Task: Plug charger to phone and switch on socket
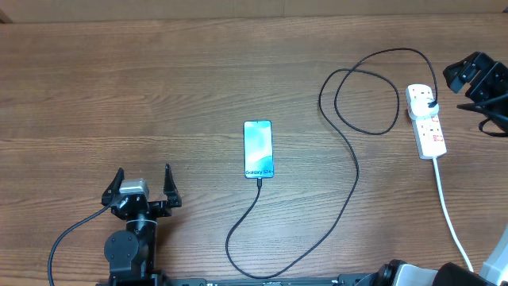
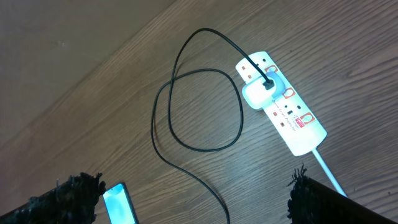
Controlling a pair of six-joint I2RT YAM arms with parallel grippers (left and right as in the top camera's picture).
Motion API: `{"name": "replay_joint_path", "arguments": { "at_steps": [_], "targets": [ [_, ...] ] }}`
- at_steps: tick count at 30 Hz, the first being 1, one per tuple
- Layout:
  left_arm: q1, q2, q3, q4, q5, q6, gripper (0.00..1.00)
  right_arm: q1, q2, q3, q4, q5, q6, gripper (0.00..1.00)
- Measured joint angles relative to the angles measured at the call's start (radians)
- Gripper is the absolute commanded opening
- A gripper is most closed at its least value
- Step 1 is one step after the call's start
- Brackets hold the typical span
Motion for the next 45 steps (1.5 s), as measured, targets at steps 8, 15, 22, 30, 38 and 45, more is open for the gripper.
{"name": "replay_joint_path", "arguments": {
  "at_steps": [8,15,22,30,38,45],
  "targets": [
    [0.0,0.0,0.0,0.0,0.0,0.0,1.0,0.0,0.0,0.0,-0.001,0.0,0.0,1.0],
    [0.0,0.0,0.0,0.0,0.0,0.0,1.0,0.001,0.0,0.0,0.068,0.003,0.0,1.0],
    [0.0,0.0,0.0,0.0,0.0,0.0,1.0,0.074,-0.098,-0.097,0.257,0.006,0.0,1.0],
    [0.0,0.0,0.0,0.0,0.0,0.0,1.0,0.217,-0.374,-0.43,0.701,0.006,0.0,1.0],
    [0.0,0.0,0.0,0.0,0.0,0.0,1.0,0.366,-0.645,-1.085,1.382,0.008,-0.001,1.0],
    [0.0,0.0,0.0,0.0,0.0,0.001,1.0,0.381,-0.831,-1.477,1.696,0.013,-0.001,1.0]
  ]
}}
